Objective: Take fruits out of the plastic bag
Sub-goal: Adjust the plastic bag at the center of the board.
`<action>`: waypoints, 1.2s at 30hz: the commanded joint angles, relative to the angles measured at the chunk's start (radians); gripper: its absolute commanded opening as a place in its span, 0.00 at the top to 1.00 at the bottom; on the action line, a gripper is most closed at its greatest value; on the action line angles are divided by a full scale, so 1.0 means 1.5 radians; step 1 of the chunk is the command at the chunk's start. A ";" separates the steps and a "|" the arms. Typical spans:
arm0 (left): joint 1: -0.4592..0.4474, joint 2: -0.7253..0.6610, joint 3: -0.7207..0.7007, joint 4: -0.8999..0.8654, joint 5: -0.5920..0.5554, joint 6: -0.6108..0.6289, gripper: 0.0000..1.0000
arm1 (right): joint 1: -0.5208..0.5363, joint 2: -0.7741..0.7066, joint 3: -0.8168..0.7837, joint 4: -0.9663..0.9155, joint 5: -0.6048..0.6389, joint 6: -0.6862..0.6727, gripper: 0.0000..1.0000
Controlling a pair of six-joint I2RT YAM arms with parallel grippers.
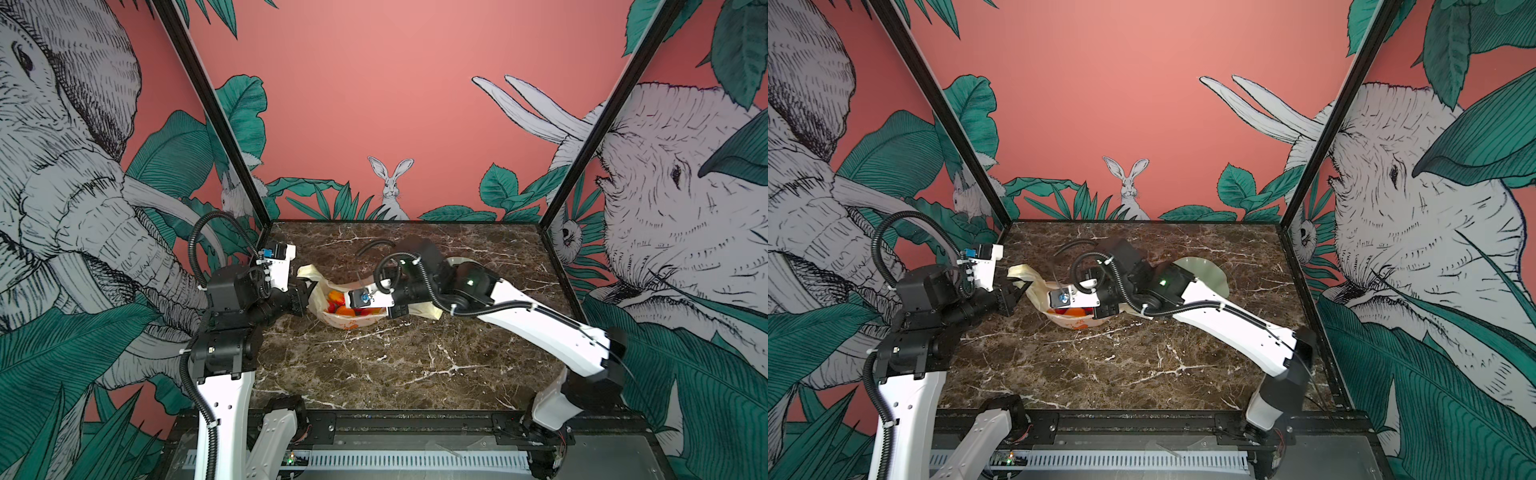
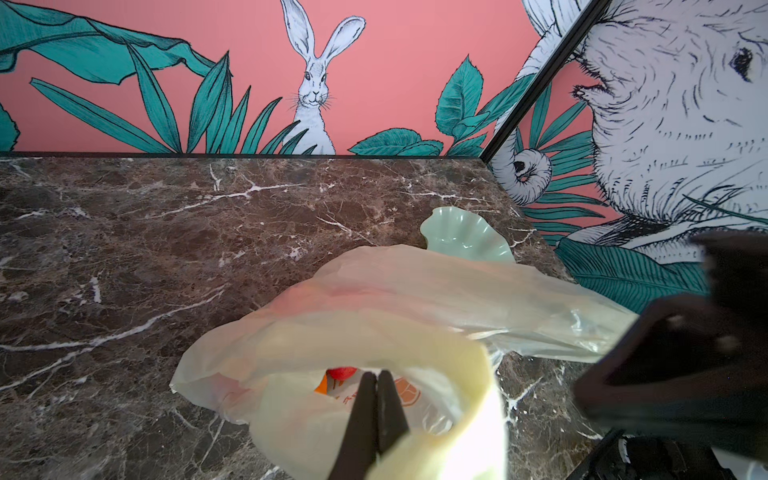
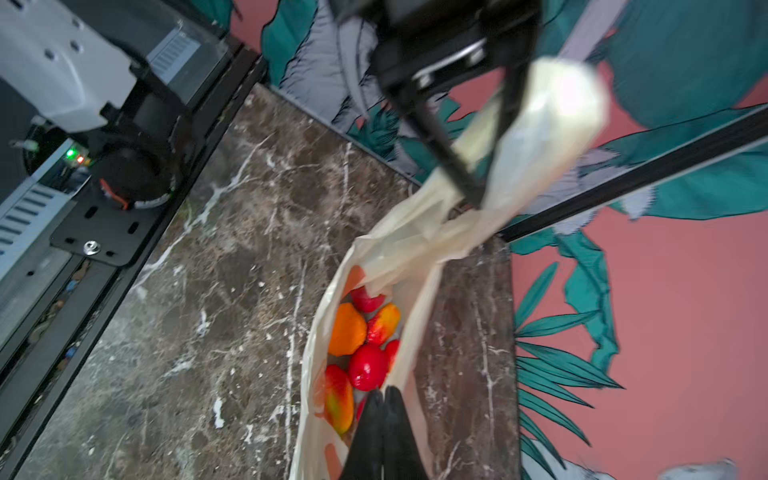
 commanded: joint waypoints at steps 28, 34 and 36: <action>-0.004 -0.013 0.018 0.052 0.096 -0.043 1.00 | -0.019 0.288 0.098 0.161 0.134 -0.102 0.93; -0.005 -0.012 0.020 0.045 0.102 -0.038 1.00 | -0.066 0.357 0.215 0.125 0.215 -0.101 0.15; -0.004 -0.011 0.022 0.045 0.103 -0.038 1.00 | -0.079 0.369 0.237 0.145 0.270 -0.103 0.04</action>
